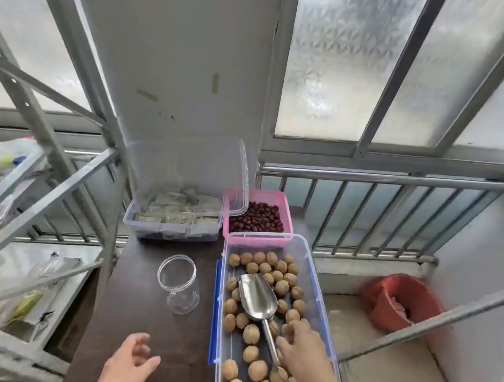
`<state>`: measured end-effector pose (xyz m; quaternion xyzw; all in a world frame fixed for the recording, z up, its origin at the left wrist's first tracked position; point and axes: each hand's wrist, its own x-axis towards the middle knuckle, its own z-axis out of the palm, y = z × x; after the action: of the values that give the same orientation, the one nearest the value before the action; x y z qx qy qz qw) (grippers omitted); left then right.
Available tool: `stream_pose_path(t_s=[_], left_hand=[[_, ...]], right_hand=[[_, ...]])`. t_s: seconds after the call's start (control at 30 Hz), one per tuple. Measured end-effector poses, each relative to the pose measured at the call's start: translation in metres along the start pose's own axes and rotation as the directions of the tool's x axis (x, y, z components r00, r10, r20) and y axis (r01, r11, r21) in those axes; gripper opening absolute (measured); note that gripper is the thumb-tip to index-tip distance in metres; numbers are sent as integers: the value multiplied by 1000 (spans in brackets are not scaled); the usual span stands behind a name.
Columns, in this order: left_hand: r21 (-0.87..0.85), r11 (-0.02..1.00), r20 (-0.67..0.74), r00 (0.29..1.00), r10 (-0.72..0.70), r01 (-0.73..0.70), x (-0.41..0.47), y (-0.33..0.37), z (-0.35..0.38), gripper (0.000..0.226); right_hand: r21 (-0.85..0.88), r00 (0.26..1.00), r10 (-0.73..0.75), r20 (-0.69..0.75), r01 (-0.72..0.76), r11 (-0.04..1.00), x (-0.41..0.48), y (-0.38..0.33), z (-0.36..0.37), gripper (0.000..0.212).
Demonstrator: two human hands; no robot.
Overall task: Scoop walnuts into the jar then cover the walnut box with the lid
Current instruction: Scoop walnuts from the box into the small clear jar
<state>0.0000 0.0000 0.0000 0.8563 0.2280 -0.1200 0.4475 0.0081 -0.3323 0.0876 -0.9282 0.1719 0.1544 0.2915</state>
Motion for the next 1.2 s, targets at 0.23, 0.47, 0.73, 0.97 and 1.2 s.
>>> stream_pose_path(t_s=[0.23, 0.47, 0.73, 0.97, 1.2], left_hand=[[-100, 995, -119, 992, -31, 19, 42, 58, 28, 97], [-181, 984, -211, 976, -47, 9, 55, 79, 39, 102], [-180, 974, -112, 986, 122, -141, 70, 87, 29, 92], [-135, 911, 14, 918, 395, -390, 48, 81, 7, 99], [-73, 834, 129, 824, 552, -547, 33, 77, 1, 107]], right_hand=[[-178, 996, -23, 82, 37, 983, 31, -10, 27, 30], [-217, 992, 48, 116, -22, 976, 43, -25, 34, 35], [128, 960, 202, 196, -229, 965, 14, -27, 6, 27], [182, 900, 354, 255, -405, 896, -59, 10, -41, 48], [160, 842, 460, 280, -514, 843, -55, 18, -37, 41]])
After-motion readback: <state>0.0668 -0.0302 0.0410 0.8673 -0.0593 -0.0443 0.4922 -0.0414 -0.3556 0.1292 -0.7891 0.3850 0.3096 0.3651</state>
